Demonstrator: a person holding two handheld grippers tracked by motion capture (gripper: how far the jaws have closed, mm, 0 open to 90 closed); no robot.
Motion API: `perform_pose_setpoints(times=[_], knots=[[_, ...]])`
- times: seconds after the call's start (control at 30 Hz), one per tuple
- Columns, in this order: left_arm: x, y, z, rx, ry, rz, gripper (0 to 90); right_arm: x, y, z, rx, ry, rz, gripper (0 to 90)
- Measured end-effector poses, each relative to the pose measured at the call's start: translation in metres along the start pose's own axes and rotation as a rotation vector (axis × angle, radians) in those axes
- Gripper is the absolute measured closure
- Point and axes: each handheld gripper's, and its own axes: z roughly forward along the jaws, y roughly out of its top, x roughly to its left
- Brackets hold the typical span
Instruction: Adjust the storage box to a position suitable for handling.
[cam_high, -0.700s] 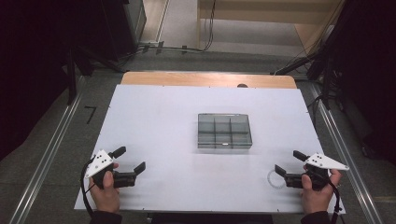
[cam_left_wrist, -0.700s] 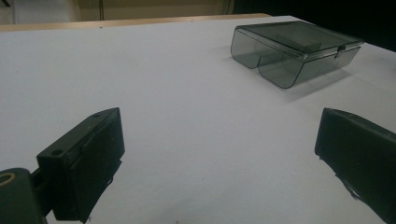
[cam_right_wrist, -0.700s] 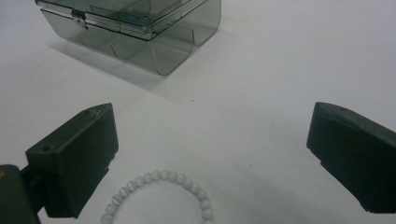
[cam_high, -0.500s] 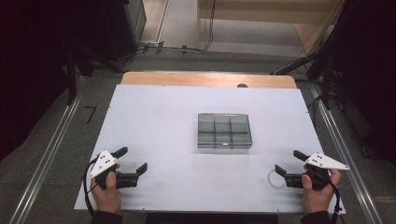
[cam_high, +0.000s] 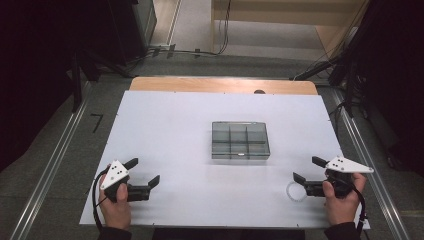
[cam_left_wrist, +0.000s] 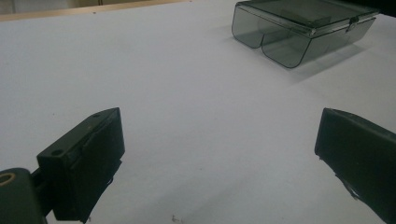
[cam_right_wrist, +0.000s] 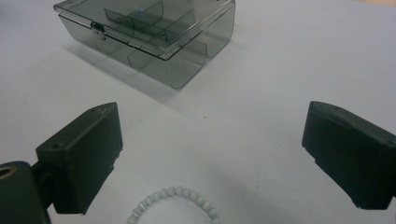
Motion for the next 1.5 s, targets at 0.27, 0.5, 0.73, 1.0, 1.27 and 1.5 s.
perform_pose_setpoints(times=[0.27,0.5,0.73,1.0,1.27,1.5], knots=[[0.000,0.000,0.000,0.004,-0.014,0.001,1.5,-0.008,0.026,0.013,0.065,0.074,0.008,3.8],[0.003,0.000,0.001,0.004,-0.019,-0.020,1.5,-0.009,0.055,0.021,0.080,0.098,-0.009,4.3],[0.003,0.000,0.001,0.005,-0.024,-0.015,1.5,-0.011,0.083,0.027,0.107,0.119,-0.027,4.5],[0.004,0.000,0.003,-0.006,-0.027,-0.016,1.5,-0.011,0.108,0.054,0.180,0.157,-0.047,6.4],[0.005,0.000,0.001,-0.020,-0.030,-0.015,1.6,-0.005,0.126,0.073,0.216,0.176,-0.083,6.6],[0.005,0.000,0.002,-0.022,-0.030,-0.009,1.5,-0.004,0.140,0.100,0.273,0.190,-0.082,17.2]])
